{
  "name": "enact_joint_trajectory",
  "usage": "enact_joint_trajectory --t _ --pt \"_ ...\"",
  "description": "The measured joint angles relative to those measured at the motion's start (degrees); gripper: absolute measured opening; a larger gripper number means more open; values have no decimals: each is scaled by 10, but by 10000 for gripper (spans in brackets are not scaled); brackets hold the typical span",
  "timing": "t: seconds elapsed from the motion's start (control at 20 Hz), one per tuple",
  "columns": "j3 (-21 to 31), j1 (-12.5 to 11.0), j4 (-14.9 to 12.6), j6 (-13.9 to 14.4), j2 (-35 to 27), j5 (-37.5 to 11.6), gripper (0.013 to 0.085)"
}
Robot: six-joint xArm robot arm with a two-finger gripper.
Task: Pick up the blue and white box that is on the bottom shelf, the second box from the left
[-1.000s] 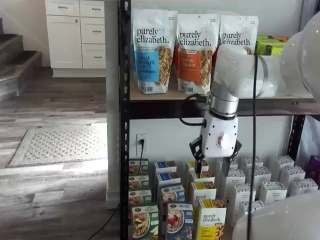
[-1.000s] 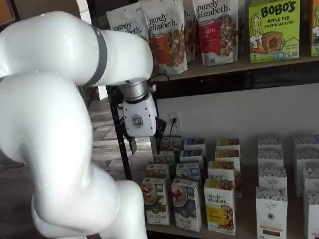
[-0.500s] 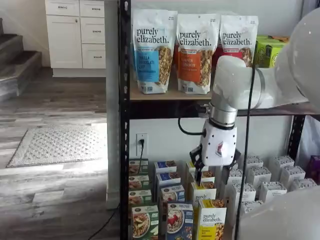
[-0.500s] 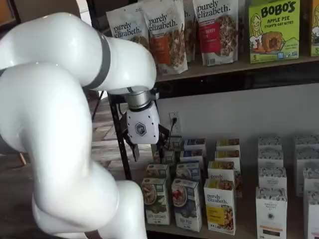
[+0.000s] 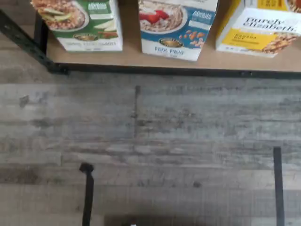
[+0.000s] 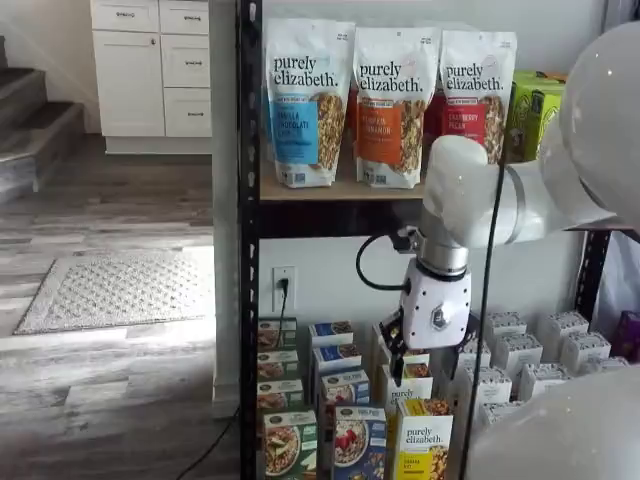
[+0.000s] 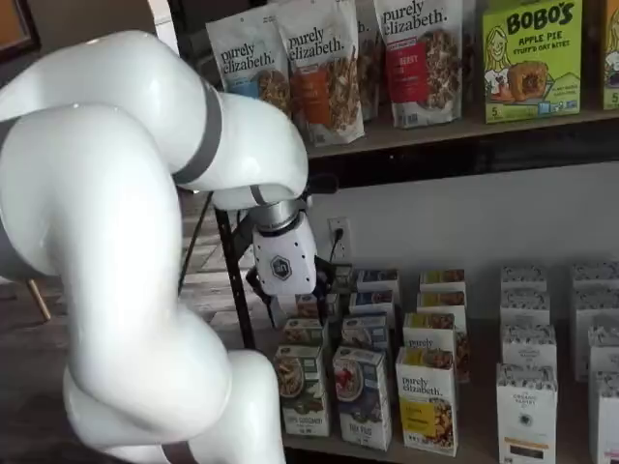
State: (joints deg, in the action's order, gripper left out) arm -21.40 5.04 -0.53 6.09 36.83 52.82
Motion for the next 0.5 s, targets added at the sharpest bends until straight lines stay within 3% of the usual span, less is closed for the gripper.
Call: enact_joint_trajectory --t 0.25,0.5 --pt "17 3 16 -8 -16 -56 850" --pt "16 12 7 7 -53 -91 850"
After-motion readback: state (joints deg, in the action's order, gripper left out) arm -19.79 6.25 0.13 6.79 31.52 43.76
